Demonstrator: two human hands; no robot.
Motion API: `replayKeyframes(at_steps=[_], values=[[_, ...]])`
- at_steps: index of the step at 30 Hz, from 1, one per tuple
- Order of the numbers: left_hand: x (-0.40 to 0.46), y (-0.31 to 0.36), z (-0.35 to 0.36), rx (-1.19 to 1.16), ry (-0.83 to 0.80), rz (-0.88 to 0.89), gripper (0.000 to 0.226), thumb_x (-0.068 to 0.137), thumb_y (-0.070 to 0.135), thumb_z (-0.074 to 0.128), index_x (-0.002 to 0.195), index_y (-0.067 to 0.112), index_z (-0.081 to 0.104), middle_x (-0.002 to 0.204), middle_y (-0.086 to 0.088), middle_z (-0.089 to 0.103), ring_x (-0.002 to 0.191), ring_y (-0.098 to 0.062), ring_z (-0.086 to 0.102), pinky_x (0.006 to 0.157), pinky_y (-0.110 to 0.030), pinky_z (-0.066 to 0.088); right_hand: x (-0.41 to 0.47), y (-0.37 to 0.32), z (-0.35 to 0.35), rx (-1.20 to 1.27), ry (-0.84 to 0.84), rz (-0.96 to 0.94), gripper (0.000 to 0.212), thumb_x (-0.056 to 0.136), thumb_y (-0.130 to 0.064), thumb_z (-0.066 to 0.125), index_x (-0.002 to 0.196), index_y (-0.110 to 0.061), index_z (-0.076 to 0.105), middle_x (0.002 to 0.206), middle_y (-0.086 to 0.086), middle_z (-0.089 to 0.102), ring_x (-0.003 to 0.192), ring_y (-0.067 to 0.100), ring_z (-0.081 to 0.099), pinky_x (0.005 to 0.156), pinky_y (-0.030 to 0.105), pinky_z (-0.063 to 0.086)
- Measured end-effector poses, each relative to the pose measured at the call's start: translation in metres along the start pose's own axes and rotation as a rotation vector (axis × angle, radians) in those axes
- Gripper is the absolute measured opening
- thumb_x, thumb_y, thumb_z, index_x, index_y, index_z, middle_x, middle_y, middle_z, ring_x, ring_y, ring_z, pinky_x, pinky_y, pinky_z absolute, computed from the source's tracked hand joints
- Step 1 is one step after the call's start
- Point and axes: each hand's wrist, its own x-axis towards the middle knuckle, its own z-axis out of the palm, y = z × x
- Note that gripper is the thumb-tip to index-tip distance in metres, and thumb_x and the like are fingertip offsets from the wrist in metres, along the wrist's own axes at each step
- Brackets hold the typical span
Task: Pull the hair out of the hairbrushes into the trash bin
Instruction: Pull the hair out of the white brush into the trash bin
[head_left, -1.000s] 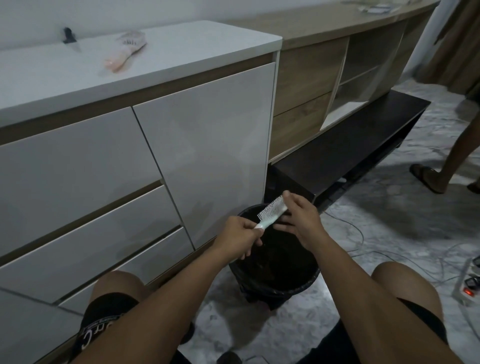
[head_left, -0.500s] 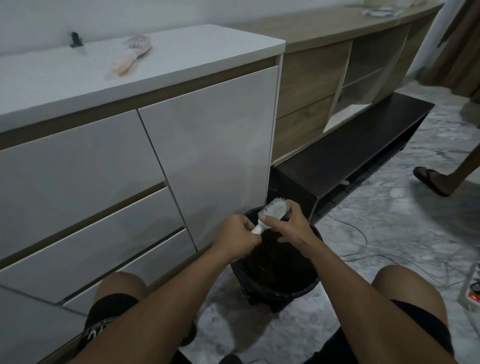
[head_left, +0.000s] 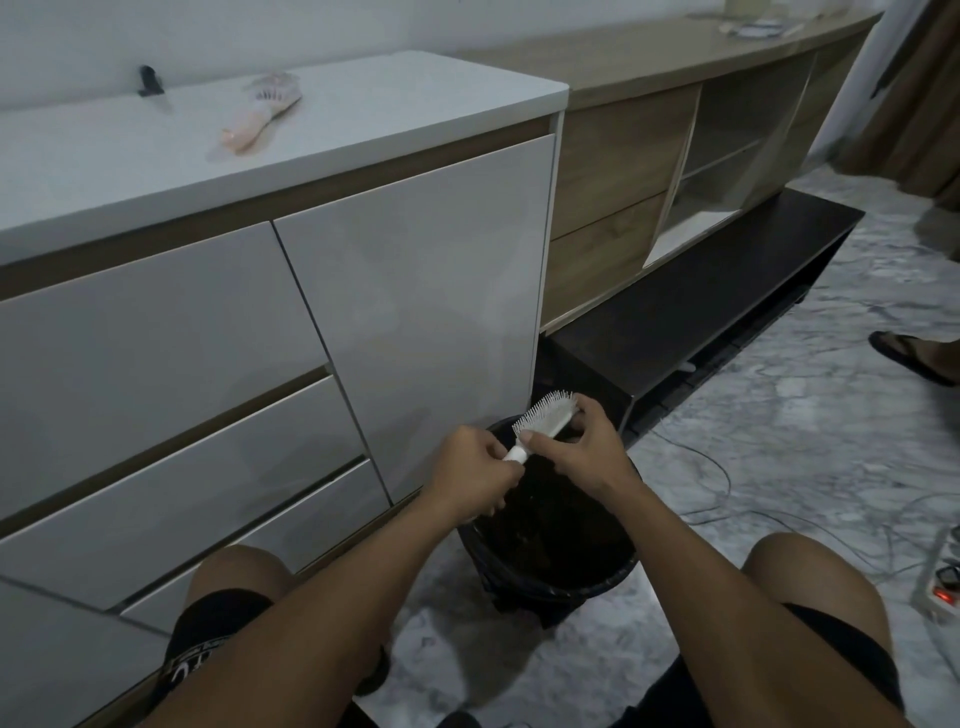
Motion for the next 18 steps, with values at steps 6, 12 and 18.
replayKeyframes(at_steps=[6,12,18], values=[[0.004,-0.004,-0.009,-0.259,-0.067,-0.111,0.008,0.081,0.003,0.065,0.080,-0.005,0.069,0.059,-0.010,0.069,0.031,-0.012,0.049,0.034,-0.021,0.037,-0.003,-0.011,-0.005,0.166,-0.001,-0.061,0.060,0.081,-0.016,0.078,0.133,-0.021,0.049,0.107,-0.005,0.062,0.084,0.010,0.066,0.076,0.041,0.062],[0.007,-0.014,-0.014,-0.265,0.032,-0.140,0.005,0.076,0.001,0.069,0.079,0.001,0.065,0.064,-0.013,0.070,0.035,-0.016,0.052,0.037,-0.024,0.039,0.006,-0.002,-0.013,0.151,0.380,0.105,0.014,0.088,-0.022,0.070,0.088,-0.009,0.069,0.079,0.008,0.072,0.070,0.020,0.071,0.069,0.037,0.062],[0.007,-0.013,-0.012,-0.152,0.065,-0.070,0.013,0.076,0.005,0.074,0.082,0.008,0.063,0.059,-0.008,0.064,0.037,-0.014,0.056,0.040,-0.025,0.044,0.007,0.002,-0.005,0.068,0.276,0.061,0.028,0.082,-0.003,0.069,0.107,-0.015,0.067,0.101,-0.004,0.065,0.096,0.013,0.064,0.090,0.033,0.054]])
